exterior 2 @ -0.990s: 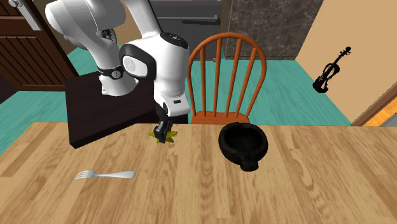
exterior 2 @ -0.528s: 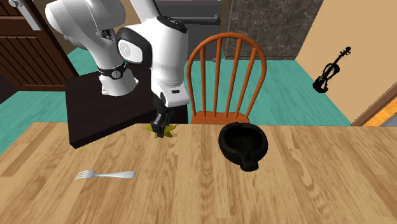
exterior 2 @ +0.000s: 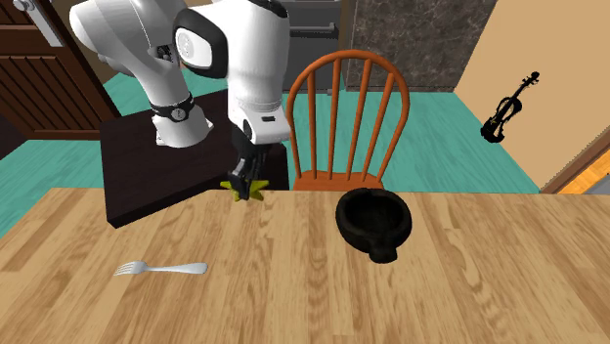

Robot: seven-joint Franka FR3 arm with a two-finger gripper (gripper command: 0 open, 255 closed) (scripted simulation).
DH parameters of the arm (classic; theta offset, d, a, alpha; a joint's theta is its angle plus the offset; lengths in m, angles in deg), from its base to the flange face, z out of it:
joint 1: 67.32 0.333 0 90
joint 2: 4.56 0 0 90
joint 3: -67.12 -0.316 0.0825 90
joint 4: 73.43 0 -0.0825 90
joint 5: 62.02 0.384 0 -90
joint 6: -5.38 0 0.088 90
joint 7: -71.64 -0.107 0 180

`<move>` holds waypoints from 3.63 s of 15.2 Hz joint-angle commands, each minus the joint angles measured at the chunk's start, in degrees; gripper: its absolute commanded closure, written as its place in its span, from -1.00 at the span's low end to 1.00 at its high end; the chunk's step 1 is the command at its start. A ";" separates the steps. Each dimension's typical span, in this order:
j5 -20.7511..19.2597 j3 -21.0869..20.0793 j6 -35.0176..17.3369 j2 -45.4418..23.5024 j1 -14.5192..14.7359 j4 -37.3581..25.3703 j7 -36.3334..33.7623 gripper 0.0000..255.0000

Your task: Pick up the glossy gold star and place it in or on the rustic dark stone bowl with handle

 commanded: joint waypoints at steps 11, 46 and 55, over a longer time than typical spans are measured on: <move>5.73 -0.12 9.43 8.82 0.80 -1.40 5.74 1.00; 1.20 -4.80 29.24 -34.00 12.36 -59.65 -6.89 1.00; 0.48 -4.40 26.44 -36.03 12.51 -58.77 -7.75 1.00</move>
